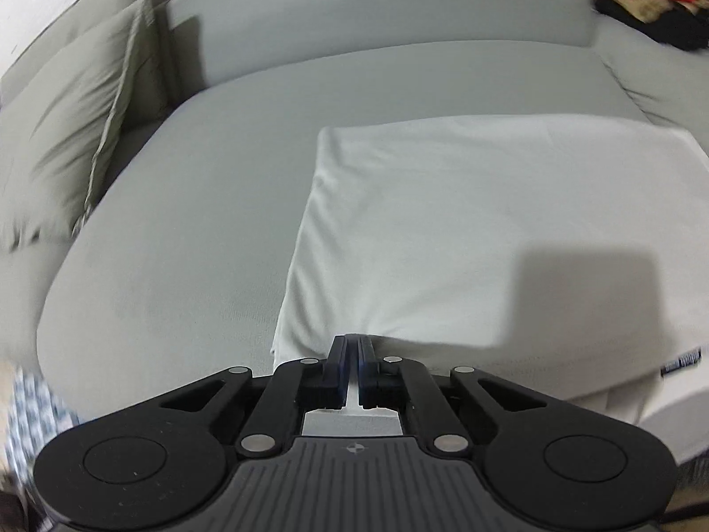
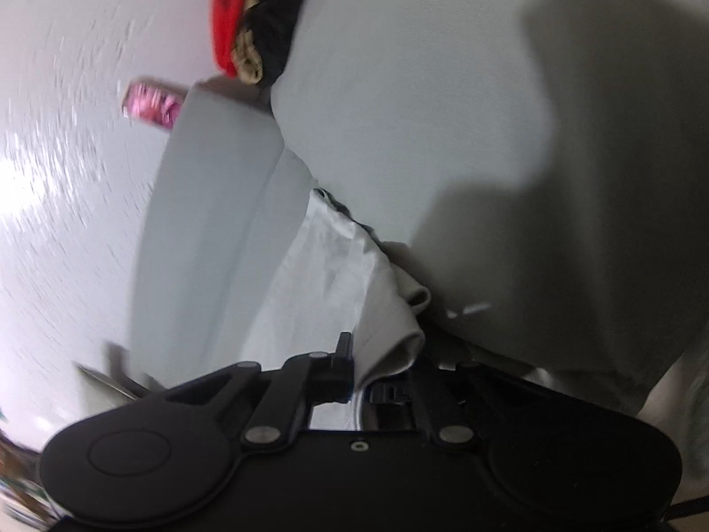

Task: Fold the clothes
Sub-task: 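Fold the held edge over the sweatshirt with the right tool and open, then move the right tool above the half-folded sweatshirt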

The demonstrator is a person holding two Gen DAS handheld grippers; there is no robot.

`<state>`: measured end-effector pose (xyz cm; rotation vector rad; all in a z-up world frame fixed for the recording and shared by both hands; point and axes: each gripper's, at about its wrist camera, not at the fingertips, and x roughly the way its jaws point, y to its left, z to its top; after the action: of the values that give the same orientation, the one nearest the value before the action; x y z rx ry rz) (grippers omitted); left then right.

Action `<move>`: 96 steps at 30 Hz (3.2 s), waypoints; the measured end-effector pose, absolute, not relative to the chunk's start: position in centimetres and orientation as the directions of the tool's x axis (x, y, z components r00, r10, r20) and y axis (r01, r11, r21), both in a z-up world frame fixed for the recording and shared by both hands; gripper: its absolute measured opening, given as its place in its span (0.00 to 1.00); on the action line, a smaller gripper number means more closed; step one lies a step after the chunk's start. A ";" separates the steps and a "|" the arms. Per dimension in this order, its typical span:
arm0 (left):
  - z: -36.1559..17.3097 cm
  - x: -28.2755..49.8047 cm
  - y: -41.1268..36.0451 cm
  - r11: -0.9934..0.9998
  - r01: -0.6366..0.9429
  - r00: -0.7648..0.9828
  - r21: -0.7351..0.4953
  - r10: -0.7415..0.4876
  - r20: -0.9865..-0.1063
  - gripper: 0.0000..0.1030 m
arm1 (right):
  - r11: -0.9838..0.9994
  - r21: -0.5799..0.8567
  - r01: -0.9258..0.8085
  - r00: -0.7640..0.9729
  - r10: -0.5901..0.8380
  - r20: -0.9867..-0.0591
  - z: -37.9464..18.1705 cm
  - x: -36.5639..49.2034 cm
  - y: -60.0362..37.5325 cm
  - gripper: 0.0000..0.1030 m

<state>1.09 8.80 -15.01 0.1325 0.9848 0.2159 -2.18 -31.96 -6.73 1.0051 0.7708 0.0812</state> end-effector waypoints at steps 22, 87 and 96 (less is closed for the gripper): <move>-10.6 -4.5 20.9 0.893 -0.408 0.688 -0.187 0.166 -0.707 0.43 | 0.854 0.105 -0.510 0.689 0.478 -0.545 7.5 -3.5 -1.5 0.04; -14.3 1.6 8.2 0.988 -0.006 0.559 0.154 0.131 -0.819 0.23 | 0.727 0.283 -0.625 0.363 0.592 -0.720 2.7 -3.6 -9.4 0.13; -11.3 0.4 11.8 0.996 -0.070 0.662 0.060 0.091 -0.744 0.23 | 0.725 0.335 -0.602 0.399 0.636 -0.660 4.5 -4.7 -15.1 0.14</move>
<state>0.35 11.81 -11.32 0.0266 0.8426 0.0910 -4.71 -15.10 4.54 0.0455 0.8559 0.7835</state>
